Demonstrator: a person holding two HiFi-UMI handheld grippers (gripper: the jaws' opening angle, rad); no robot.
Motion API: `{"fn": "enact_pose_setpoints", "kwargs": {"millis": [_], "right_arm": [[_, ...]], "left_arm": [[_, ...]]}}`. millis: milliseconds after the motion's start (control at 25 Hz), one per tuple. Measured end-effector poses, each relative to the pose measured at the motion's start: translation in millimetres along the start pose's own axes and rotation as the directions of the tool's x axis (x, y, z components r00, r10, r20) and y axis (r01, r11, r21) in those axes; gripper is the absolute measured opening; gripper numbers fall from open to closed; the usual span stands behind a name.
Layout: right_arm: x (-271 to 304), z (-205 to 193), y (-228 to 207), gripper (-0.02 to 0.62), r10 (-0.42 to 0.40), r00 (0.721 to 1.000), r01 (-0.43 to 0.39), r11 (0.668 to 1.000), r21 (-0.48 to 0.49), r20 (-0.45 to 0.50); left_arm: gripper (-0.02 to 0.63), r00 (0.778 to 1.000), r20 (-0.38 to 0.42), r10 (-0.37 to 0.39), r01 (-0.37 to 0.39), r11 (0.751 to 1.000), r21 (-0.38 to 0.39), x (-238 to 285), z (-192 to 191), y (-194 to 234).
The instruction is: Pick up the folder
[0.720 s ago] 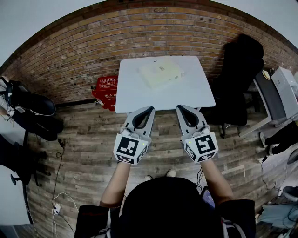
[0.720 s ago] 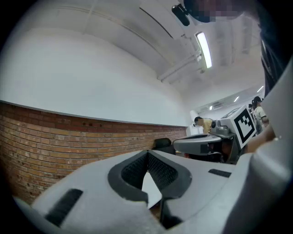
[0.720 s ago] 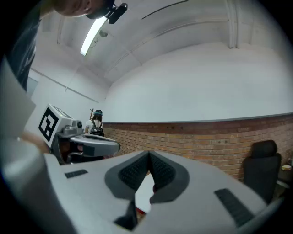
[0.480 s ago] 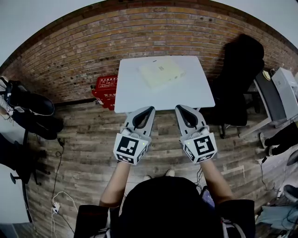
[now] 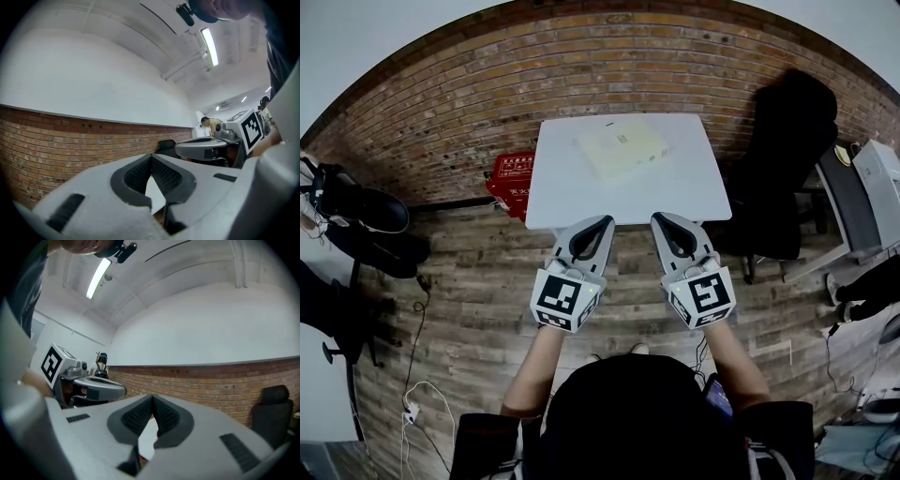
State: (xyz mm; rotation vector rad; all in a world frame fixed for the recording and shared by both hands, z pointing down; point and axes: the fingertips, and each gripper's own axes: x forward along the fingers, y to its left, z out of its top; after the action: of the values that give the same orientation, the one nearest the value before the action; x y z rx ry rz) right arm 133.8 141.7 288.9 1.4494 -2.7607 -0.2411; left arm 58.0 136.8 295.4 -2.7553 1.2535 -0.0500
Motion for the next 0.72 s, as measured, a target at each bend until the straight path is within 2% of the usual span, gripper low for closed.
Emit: {"fn": "enact_pose_setpoints", "kwargs": {"millis": [440,720], "right_arm": [[-13.9,-16.8,-41.3,0.026,0.042,0.999,-0.042,0.999,0.012,0.005],[-9.3,-22.1,-48.8,0.026,0.061,0.998,-0.061,0.998,0.020,0.008]], "left_arm": [[0.009,1.000,-0.014,0.027,-0.027,1.000,-0.002,35.2,-9.1,-30.1],[0.009,0.999,-0.034,0.039,-0.039,0.999,0.001,44.4,-13.0,-29.4]]}}
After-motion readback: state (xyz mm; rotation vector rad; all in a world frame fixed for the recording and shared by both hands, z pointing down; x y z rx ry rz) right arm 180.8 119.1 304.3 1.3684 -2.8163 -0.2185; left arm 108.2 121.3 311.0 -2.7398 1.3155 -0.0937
